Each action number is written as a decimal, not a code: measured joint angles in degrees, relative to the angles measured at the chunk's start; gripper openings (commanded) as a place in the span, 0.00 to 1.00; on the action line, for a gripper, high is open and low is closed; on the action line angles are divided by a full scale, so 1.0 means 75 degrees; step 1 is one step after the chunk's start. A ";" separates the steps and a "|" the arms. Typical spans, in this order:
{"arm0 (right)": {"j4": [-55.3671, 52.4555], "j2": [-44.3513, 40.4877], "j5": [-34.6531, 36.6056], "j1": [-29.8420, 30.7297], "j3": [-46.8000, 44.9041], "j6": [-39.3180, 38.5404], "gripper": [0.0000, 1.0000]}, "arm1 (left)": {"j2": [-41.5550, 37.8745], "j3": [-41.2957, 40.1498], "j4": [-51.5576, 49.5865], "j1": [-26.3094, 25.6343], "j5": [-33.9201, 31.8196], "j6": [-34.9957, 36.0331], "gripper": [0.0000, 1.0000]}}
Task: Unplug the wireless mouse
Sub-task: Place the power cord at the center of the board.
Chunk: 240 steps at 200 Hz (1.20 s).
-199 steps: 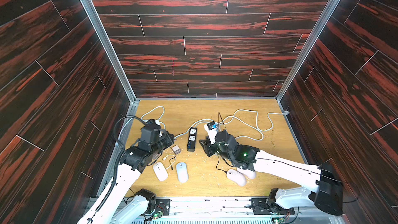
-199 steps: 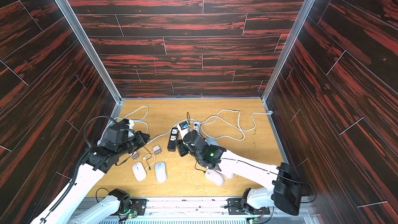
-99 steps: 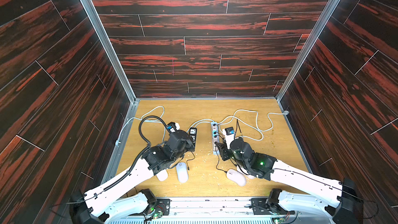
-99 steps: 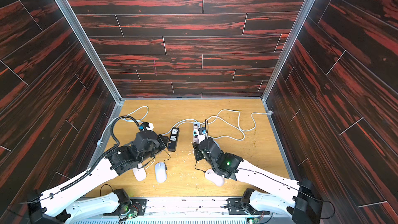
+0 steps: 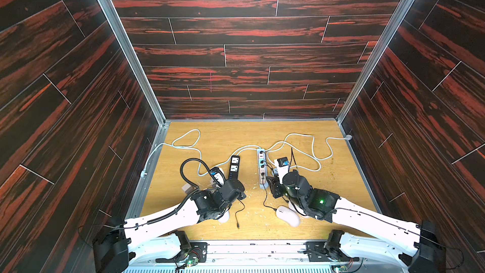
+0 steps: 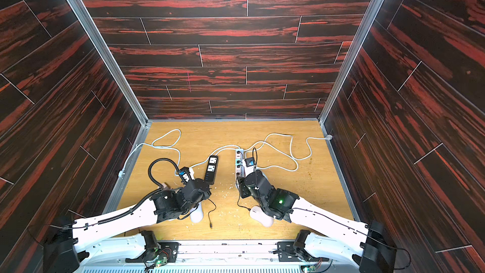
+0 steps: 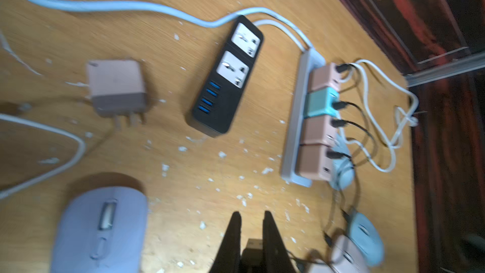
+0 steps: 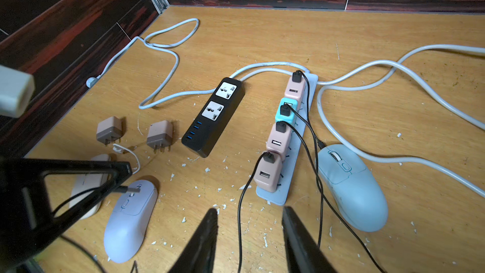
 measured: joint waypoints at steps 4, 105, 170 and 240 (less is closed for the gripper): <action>-0.0017 0.0000 0.0003 -0.0003 -0.0012 0.0017 0.44 | 0.0058 0.0000 0.0006 0.0070 -0.0023 0.0041 0.00; -0.0058 0.0003 -0.0017 -0.0003 -0.0117 0.0274 0.43 | 0.0988 -0.0274 0.0589 0.1064 -0.0087 0.0871 0.00; -0.0050 -0.0003 -0.0050 -0.0003 -0.0271 0.0414 0.43 | 0.1731 -0.0291 0.0947 0.1294 -0.0507 -0.0009 0.00; -0.0064 -0.0105 -0.0093 -0.0003 -0.0370 0.0568 0.43 | 0.2573 0.0169 0.0915 0.1883 -0.0731 -0.0819 0.11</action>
